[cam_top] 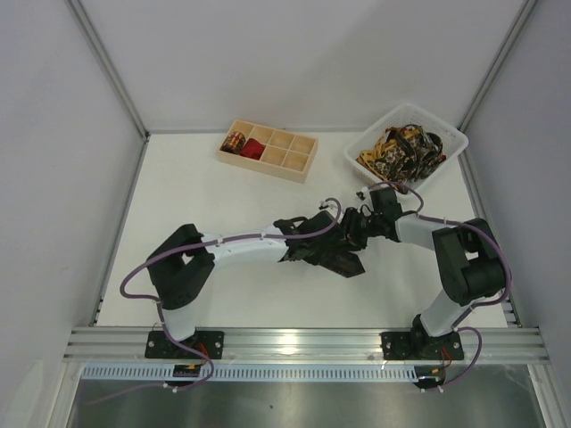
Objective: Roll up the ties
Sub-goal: Roll the tie
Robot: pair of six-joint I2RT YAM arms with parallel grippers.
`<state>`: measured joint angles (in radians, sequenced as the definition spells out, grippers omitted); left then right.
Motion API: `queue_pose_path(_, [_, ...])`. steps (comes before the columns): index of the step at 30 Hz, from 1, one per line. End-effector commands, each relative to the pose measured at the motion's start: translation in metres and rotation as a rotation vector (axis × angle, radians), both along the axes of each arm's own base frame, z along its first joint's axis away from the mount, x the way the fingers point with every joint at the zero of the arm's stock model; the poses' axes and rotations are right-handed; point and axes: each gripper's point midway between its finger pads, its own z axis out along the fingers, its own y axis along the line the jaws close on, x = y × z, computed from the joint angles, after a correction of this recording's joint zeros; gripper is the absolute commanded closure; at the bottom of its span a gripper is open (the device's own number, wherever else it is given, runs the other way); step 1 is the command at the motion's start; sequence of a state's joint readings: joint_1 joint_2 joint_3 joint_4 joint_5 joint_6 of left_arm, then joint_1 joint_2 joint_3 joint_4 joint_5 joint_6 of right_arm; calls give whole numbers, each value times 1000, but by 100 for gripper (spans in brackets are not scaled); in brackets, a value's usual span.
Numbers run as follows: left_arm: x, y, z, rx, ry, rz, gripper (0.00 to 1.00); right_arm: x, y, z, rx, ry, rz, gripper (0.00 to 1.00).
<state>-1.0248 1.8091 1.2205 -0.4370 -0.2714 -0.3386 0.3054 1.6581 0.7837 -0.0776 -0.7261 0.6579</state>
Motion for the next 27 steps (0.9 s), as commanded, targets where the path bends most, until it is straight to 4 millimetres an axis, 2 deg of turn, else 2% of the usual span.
queue_pose_path(1, [0, 9, 1, 123, -54, 0, 100, -5, 2, 14, 29, -16, 4, 66])
queue_pose_path(2, [-1, 8, 1, 135, -60, -5, 100, -5, 1, 14, 28, -17, 2, 76])
queue_pose_path(5, [-1, 5, 5, 159, -87, -10, 100, -5, 0, 11, 20, -18, -7, 96])
queue_pose_path(6, [-3, 4, 6, 165, -92, -16, 100, -4, 0, 11, 24, -18, -10, 99])
queue_pose_path(17, [7, 1, 18, 186, -138, -5, 100, -17, 0, 2, 25, 5, -5, 100])
queue_pose_path(27, [7, -4, 20, 212, -166, -21, 100, 5, 19, -7, 108, 7, -7, 100])
